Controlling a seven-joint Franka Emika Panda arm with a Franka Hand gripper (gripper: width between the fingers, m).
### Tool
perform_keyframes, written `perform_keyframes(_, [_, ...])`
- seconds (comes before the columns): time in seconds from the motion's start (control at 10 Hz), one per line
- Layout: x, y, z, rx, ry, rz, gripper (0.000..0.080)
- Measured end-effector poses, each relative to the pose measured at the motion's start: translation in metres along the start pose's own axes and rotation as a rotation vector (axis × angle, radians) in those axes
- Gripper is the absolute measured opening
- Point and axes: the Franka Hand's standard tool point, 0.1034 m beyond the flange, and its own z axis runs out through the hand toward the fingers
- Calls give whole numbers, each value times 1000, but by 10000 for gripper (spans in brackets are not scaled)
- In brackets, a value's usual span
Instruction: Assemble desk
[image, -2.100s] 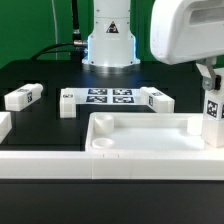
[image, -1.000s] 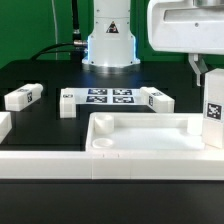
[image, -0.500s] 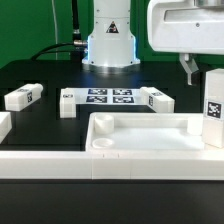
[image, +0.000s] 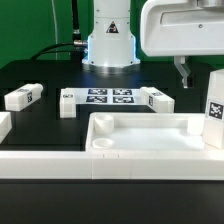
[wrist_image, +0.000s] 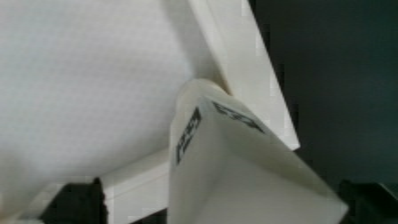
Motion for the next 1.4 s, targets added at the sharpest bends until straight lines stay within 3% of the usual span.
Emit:
perform_keyframes(0.2, [0,-1,-1,-6,2,-153,648])
perform_keyframes(0.4, [3,-2,-4,-36,10,-340,648])
perform_keyframes(0.8, [5,0,-5,-46,13,-563,648])
perform_keyframes(0.9, [5,0,-5,-46,13,-563,559])
perform_keyframes(1.0, [5,0,-5,-46,13,-562,376])
perform_keyframes(1.1, [5,0,-5,-46,12,-562,288])
perform_keyframes(1.4, [5,0,-5,-45,13,-535,288])
